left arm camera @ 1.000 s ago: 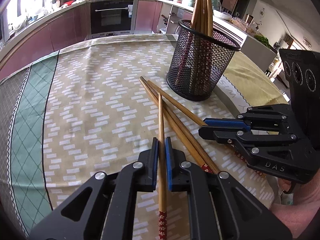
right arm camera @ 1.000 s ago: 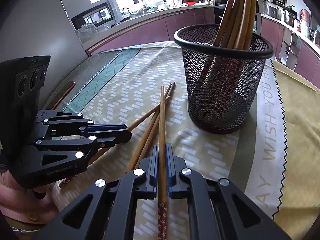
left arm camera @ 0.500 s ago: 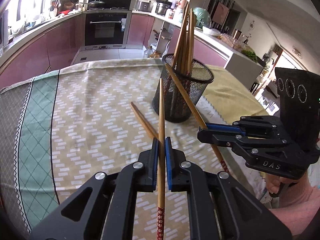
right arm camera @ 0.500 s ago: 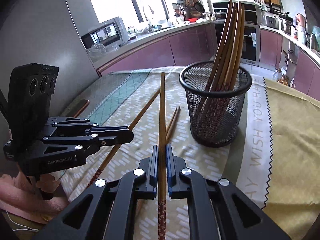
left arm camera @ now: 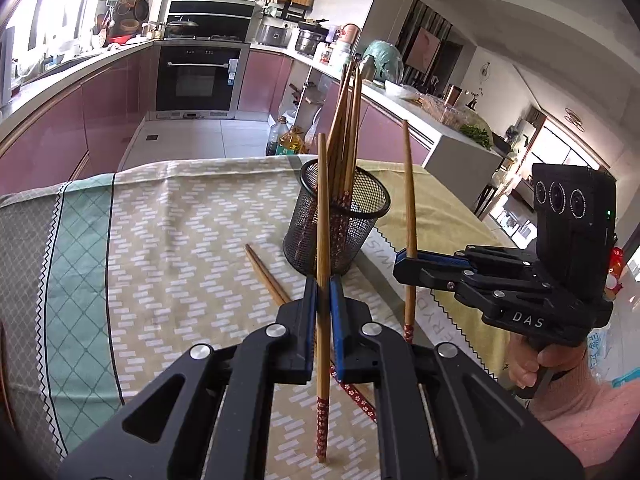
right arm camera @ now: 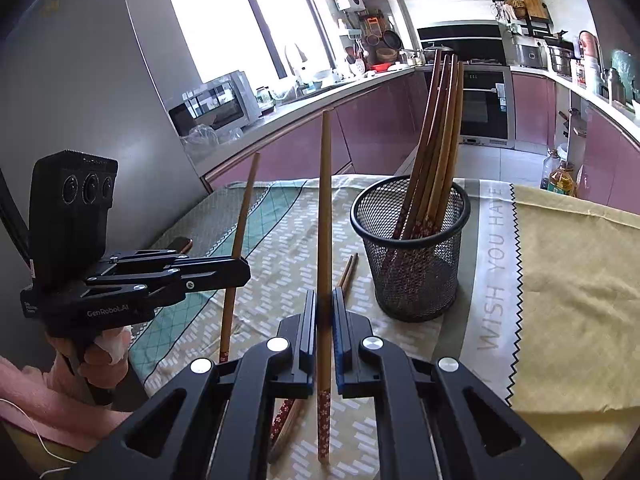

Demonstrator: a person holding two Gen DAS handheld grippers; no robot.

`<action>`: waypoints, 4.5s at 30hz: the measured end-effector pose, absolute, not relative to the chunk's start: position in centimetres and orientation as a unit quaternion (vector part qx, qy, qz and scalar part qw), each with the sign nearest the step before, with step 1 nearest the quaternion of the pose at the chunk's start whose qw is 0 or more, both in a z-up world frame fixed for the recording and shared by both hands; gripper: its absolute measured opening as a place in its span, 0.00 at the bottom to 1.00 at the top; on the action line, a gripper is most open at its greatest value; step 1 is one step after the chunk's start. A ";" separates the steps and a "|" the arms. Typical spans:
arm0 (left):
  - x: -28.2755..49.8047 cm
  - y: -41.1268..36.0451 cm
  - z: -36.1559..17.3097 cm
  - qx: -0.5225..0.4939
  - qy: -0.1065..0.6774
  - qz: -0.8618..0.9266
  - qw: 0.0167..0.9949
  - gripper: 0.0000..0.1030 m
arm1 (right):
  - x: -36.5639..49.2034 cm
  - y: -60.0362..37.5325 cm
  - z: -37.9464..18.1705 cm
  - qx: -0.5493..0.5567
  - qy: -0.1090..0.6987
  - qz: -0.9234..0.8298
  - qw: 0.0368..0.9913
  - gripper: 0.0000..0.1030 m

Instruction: Organize utensils

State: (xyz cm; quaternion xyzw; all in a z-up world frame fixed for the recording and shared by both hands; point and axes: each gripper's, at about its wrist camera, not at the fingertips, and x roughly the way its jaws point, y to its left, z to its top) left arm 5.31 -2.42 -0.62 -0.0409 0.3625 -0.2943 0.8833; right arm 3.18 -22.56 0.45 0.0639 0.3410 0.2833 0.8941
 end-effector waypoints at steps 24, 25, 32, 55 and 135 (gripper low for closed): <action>4.5 -2.1 3.2 -0.046 0.314 -0.309 0.896 0.07 | 3.1 -24.4 3.9 0.072 0.292 0.274 0.913 0.06; 4.5 -2.1 3.4 -0.047 0.312 -0.310 0.897 0.07 | 3.2 -24.4 4.1 0.072 0.291 0.273 0.914 0.06; 4.9 -2.2 5.0 -0.048 0.295 -0.312 0.902 0.07 | 3.3 -24.9 5.3 0.067 0.275 0.268 0.921 0.06; 7.4 -3.9 9.5 -0.039 0.239 -0.311 0.919 0.07 | 4.5 -26.1 9.6 0.058 0.228 0.259 0.937 0.06; 12.8 -7.8 8.0 -0.009 0.265 -0.280 0.923 0.07 | 9.5 -25.5 7.6 0.054 0.277 0.242 0.928 0.06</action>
